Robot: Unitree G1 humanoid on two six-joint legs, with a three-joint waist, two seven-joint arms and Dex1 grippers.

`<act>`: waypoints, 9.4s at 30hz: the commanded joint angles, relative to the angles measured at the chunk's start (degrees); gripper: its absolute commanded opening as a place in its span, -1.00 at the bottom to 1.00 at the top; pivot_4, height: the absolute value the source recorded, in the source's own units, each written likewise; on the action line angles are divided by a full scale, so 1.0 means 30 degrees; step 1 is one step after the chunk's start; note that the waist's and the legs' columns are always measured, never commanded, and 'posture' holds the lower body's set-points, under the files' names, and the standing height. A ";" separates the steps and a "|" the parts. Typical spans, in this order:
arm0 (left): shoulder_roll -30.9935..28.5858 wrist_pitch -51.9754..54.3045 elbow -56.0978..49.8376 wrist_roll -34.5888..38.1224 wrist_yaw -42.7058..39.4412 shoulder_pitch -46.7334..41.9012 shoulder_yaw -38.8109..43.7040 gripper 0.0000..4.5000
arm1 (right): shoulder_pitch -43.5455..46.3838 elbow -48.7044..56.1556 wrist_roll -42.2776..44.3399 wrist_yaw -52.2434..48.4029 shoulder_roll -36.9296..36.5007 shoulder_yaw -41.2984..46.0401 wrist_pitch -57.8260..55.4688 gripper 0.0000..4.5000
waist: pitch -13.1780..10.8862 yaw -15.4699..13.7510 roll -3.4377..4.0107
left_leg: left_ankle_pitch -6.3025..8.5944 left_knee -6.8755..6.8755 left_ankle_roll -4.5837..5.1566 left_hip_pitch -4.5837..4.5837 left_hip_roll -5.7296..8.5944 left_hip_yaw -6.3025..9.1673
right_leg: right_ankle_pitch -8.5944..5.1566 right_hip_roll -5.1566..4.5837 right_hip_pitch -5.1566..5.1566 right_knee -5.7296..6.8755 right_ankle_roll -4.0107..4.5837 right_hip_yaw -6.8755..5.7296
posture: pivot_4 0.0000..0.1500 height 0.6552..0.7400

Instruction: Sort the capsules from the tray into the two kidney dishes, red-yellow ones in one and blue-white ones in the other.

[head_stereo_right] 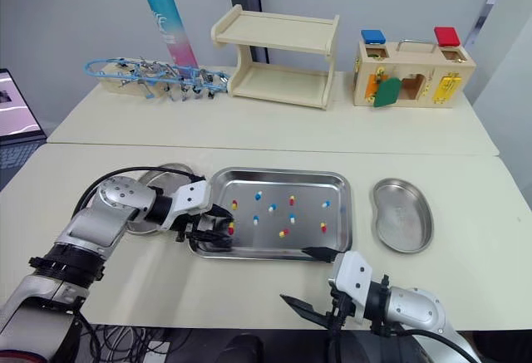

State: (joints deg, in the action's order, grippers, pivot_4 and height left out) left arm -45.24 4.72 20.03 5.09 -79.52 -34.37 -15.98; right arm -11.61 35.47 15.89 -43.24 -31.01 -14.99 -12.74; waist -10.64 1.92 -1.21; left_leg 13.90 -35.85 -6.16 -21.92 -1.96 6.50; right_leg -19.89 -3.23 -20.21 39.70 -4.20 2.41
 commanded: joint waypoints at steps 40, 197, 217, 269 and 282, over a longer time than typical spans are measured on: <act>0.0411 0.0064 0.0820 -0.1309 -0.0980 0.0273 -0.0138 -0.82 | 0.1176 0.0577 0.0567 0.0284 0.0106 0.0152 -0.0358 1.00 | 0.0007 0.0036 0.0007 | 0.0000 -0.0008 0.0001 0.0024 0.0000 0.0001 | 0.0000 0.0001 0.0014 0.0020 -0.0001 0.0006 | 1.00 1.00; 0.1643 -0.2297 0.8038 -0.2359 0.0088 -0.5388 -0.0610 0.61 | 0.1178 -0.0396 -0.1107 0.0692 0.0569 -0.0139 0.0420 1.00 | 0.0003 0.0059 -0.0036 | 0.0019 0.0011 0.0014 -0.0021 -0.0115 -0.0047 | 0.0046 0.0098 -0.0015 -0.0082 0.0037 -0.0001 | 1.00 1.00; 0.2186 -0.2218 0.6641 -0.3015 0.0220 -0.4635 -0.0280 -0.98 | 0.1464 -0.0847 -0.1068 0.0616 0.0564 -0.0143 0.0633 1.00 | 0.0004 0.0032 -0.0036 | 0.0018 -0.0021 0.0013 -0.0005 -0.0114 -0.0038 | 0.0046 0.0097 0.0002 -0.0048 0.0036 -0.0002 | 1.00 1.00; -0.0510 0.7778 -1.1301 0.7322 0.4965 1.2522 1.5914 -0.04 | 0.2103 -0.1372 -0.0229 -0.0916 -0.1095 0.1461 0.0788 1.00 | -0.0001 0.0318 -0.0028 | 0.0021 -0.0006 0.0017 0.0010 -0.0151 -0.0054 | 0.0045 0.0100 0.0001 -0.0042 0.0041 0.0016 | 1.00 1.00; 0.3382 0.5744 -1.4381 0.7961 0.7364 2.0761 1.8800 -0.04 | 0.2408 -0.2804 0.0599 -0.3445 -0.2890 0.2905 0.1687 1.00 | 0.0049 -0.0131 -0.0112 | 0.0023 -0.0008 0.0015 0.0010 -0.0153 -0.0055 | 0.0056 0.0097 0.0020 -0.0089 0.0058 0.0007 | 1.00 1.00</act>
State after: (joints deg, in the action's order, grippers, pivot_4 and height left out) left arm -34.63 22.11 -17.90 27.01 -57.92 27.78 41.27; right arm -5.02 26.32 16.77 -52.69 -39.34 -7.61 -9.11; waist -10.49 1.53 -1.55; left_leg 13.97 -35.88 -6.11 -21.89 -2.42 6.35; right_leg -19.72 -2.94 -20.12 39.41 -4.03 2.42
